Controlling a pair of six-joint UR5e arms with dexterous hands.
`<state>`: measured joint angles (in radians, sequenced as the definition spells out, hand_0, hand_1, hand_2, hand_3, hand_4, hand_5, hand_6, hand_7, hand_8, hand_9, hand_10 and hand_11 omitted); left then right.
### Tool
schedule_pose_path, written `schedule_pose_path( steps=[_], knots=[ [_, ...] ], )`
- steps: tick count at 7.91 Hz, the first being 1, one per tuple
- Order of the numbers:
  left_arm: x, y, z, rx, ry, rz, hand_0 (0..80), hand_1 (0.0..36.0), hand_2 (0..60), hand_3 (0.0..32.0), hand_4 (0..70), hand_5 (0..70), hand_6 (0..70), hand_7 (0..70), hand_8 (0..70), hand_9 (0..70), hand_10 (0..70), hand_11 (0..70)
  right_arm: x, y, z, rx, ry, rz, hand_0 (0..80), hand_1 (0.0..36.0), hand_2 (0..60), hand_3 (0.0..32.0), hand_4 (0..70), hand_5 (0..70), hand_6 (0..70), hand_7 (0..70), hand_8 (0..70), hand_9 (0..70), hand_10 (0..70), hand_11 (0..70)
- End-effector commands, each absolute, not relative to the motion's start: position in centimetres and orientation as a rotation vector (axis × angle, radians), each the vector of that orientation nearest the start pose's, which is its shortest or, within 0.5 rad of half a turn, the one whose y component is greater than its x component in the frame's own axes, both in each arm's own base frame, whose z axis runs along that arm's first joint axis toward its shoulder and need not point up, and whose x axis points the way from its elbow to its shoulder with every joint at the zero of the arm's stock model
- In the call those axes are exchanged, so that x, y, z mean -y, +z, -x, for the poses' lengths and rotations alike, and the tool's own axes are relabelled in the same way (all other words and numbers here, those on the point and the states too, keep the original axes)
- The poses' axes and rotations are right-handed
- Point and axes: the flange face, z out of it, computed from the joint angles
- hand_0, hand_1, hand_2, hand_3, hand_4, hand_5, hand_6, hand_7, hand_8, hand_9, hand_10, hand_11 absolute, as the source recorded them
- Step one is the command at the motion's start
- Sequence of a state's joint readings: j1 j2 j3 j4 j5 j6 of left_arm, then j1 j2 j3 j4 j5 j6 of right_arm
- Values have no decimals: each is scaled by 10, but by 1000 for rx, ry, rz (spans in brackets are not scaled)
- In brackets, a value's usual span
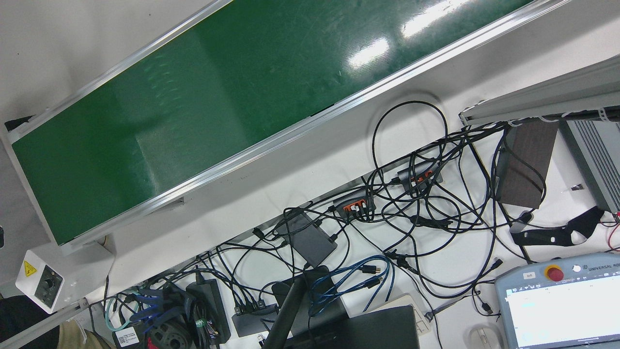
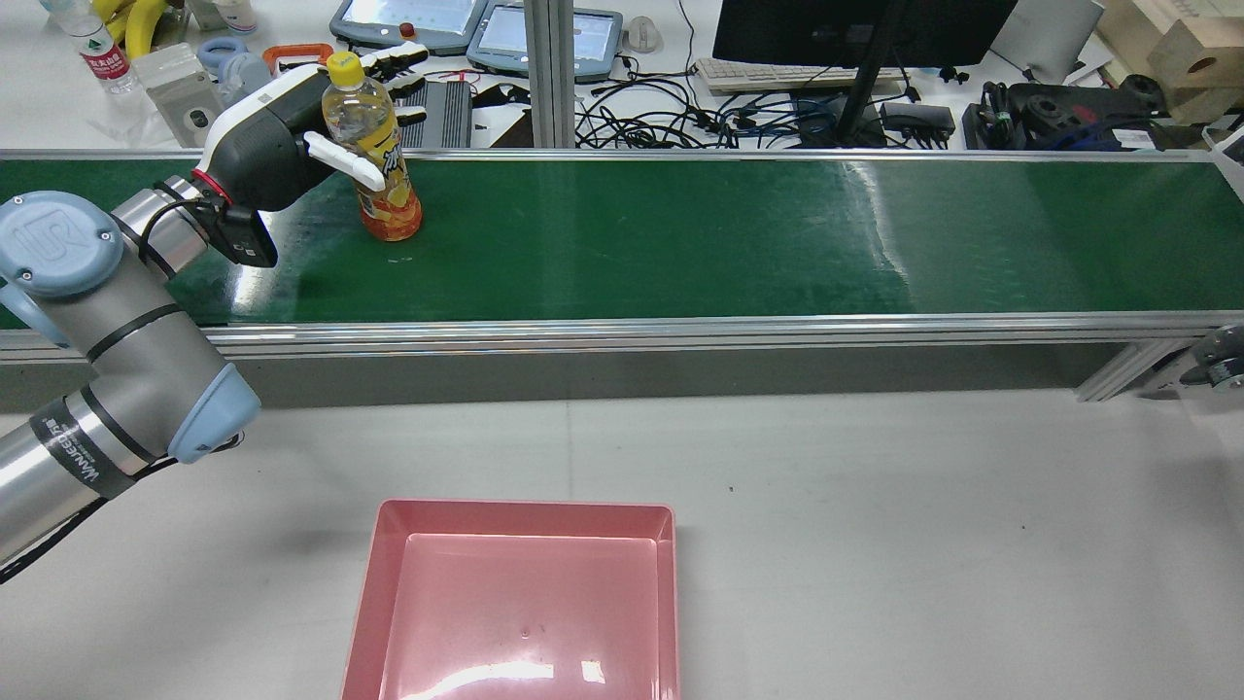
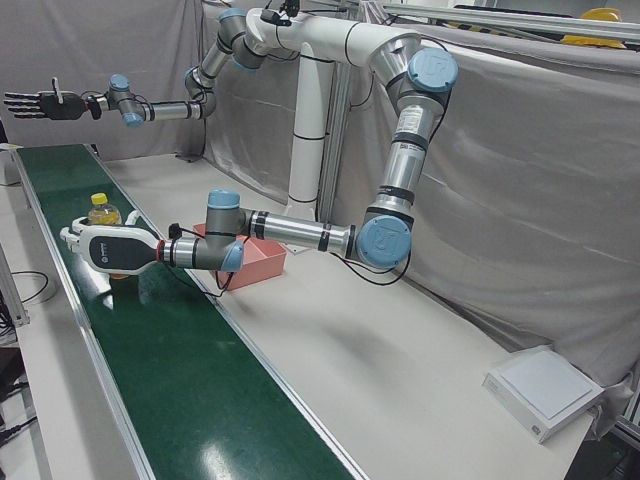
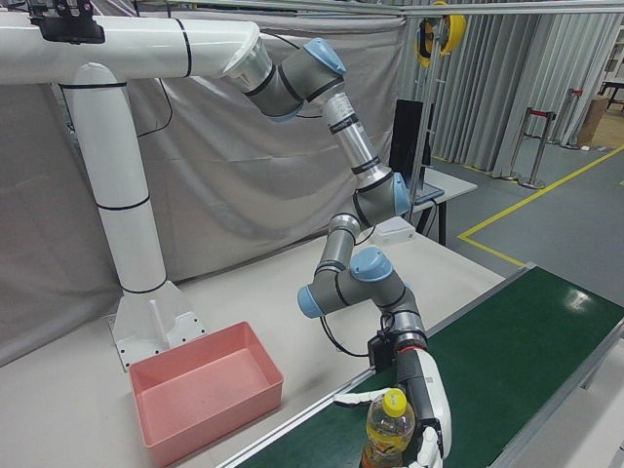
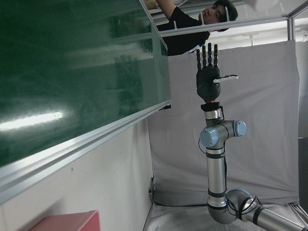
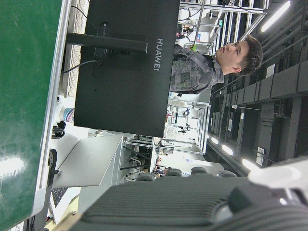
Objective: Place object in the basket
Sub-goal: 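Close the left hand fingers around the bottle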
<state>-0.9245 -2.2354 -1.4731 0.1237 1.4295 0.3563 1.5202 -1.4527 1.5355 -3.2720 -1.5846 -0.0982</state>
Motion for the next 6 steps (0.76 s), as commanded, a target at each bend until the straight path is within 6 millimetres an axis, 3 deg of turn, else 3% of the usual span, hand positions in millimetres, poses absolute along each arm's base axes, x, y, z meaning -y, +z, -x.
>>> schedule_pose_path(
  steps=[1,2,4,5,6],
  knots=[
    [666,319,-315,-2307,-1414,229,523,277,600,0,517,700,700,700,700,700,700,700,542,656,-105,-2252,-2355,37,0,0,0,0,0,0,0,0,0,0,0,0],
    [663,314,-313,-2312,-1414,237,507,299,600,0,505,700,700,700,700,700,700,700,542,656,-105,-2252,-2354,39,0,0,0,0,0,0,0,0,0,0,0,0],
    [662,307,-314,-2340,-1394,252,508,268,600,0,496,700,700,700,700,700,700,700,542,656,-105,-2252,-2355,37,0,0,0,0,0,0,0,0,0,0,0,0],
    [653,296,-327,-2368,-1350,282,511,260,600,0,494,700,700,700,700,700,700,700,542,656,-105,-2252,-2355,37,0,0,0,0,0,0,0,0,0,0,0,0],
    [625,273,-357,-2391,-1278,357,511,255,600,0,496,700,700,700,700,700,700,700,542,656,-105,-2252,-2355,37,0,0,0,0,0,0,0,0,0,0,0,0]
  ],
)
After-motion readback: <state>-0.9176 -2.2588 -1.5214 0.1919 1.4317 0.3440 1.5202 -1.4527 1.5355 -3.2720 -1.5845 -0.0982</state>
